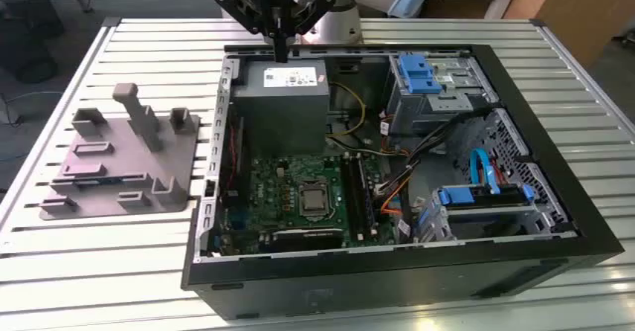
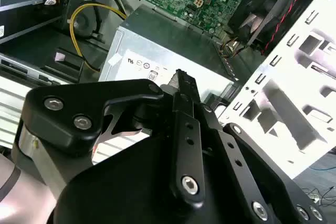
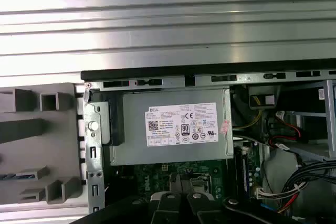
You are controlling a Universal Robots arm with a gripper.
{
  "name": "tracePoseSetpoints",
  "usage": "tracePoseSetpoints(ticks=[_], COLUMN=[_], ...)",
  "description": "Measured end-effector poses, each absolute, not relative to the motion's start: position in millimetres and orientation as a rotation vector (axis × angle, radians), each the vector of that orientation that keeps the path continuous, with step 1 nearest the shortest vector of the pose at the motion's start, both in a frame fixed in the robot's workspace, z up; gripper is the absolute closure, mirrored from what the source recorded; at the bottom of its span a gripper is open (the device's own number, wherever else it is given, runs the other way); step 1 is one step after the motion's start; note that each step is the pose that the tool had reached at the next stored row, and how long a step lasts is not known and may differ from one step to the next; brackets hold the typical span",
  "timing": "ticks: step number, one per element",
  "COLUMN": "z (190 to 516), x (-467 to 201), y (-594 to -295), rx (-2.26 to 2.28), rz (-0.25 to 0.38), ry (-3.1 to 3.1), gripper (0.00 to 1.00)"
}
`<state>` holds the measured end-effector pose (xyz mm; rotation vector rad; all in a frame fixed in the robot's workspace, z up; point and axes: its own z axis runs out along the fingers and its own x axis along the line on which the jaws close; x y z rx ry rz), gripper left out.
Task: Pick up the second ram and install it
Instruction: 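Reach for the second ram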
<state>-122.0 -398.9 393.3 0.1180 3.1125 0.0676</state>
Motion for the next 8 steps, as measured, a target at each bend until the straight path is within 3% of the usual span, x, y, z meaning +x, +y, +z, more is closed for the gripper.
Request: tracePoseSetpoints(ticks=[8], z=[393.3], x=[-136.0], y=[-398.9], rx=[0.118], rz=[0.068], ry=[3.110], gripper=[0.90])
